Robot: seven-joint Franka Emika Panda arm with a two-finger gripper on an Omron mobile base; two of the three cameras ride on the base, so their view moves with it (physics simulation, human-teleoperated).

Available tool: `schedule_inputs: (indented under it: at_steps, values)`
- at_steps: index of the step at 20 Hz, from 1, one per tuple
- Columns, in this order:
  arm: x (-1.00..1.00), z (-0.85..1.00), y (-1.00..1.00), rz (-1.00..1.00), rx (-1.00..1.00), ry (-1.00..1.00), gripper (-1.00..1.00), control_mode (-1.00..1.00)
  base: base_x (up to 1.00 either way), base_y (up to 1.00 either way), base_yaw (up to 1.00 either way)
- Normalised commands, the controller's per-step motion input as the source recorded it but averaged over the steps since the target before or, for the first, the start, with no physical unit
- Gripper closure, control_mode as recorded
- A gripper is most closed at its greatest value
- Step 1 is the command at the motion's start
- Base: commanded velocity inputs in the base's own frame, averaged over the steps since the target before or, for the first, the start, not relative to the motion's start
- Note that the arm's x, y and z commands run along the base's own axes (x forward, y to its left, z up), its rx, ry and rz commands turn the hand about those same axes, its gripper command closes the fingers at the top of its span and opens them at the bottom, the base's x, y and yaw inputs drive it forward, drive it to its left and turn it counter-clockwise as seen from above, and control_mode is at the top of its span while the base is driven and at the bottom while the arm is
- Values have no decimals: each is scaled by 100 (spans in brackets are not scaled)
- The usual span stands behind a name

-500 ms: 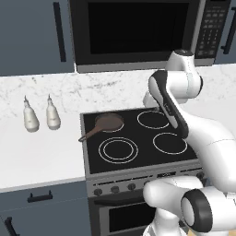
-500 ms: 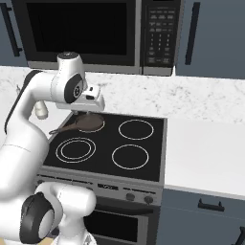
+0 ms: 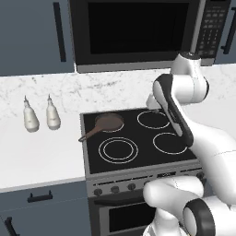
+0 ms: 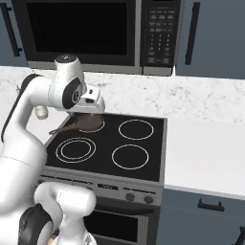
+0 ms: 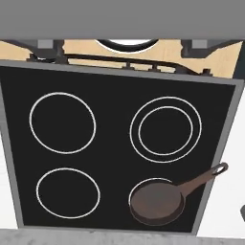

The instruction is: Turn off the rear left burner of the stove.

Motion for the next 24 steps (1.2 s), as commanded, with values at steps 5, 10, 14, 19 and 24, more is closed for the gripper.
schedule_inputs:
  at_steps: [5, 10, 14, 19, 24]
  values:
    - [-94, -41, 3, 0, -1, -29, -100, -100, 0, 0, 0]
    - [-95, -43, 41, 2, -15, -32, -100, -100, 0, 0, 0]
    - [-76, -42, 72, 3, -30, -25, -100, -100, 0, 0, 0]
    - [-55, -34, 67, 6, -32, -17, -100, -100, 0, 0, 0]
    - [-32, -32, 48, 8, -29, -9, -100, -100, 0, 0, 0]
